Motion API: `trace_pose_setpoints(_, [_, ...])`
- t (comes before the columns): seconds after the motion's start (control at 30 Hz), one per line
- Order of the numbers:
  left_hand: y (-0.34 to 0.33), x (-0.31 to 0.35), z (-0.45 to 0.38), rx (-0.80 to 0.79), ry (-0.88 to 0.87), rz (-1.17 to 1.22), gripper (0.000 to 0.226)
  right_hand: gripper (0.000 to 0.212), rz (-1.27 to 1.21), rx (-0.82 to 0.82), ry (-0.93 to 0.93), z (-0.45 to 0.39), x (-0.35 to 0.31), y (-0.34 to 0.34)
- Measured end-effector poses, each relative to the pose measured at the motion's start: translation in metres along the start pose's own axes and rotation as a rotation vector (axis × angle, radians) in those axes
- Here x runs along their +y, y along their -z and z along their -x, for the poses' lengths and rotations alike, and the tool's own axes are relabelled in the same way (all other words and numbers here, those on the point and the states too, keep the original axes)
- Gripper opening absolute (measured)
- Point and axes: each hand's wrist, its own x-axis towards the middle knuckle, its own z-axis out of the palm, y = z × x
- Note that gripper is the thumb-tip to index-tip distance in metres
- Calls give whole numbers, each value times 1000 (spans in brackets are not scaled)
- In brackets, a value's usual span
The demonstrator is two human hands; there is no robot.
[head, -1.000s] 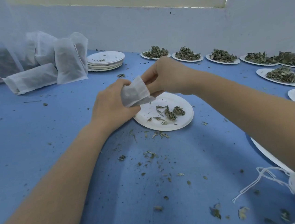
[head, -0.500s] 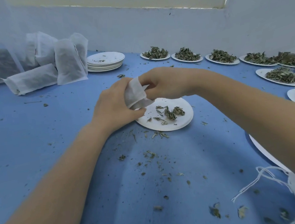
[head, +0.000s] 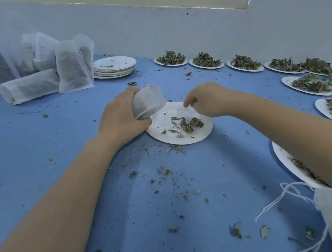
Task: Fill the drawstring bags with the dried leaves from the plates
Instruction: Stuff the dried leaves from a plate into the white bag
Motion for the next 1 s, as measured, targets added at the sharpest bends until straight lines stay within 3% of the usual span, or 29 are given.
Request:
trace_pose_setpoints(0.1, [0, -1, 0, 3, 1, -2, 53, 40, 44, -81, -5, 1, -2, -14])
trace_pose_setpoints(0.3, [0, -1, 0, 1, -6, -25, 53, 48, -180, -24, 93, -8, -11, -19])
trace_pose_setpoints(0.47, [-1, -3, 0, -4, 3, -34, 54, 57, -100, -21, 241, -10, -16, -27])
trace_pose_setpoints(0.73, [-1, -4, 0, -25, -3, -54, 53, 67, -238, -8, 434, 6, -8, -28])
trace_pose_setpoints(1.0, [-1, -6, 0, -34, -6, -64, 52, 56, -193, 0, 445, 15, 3, -25])
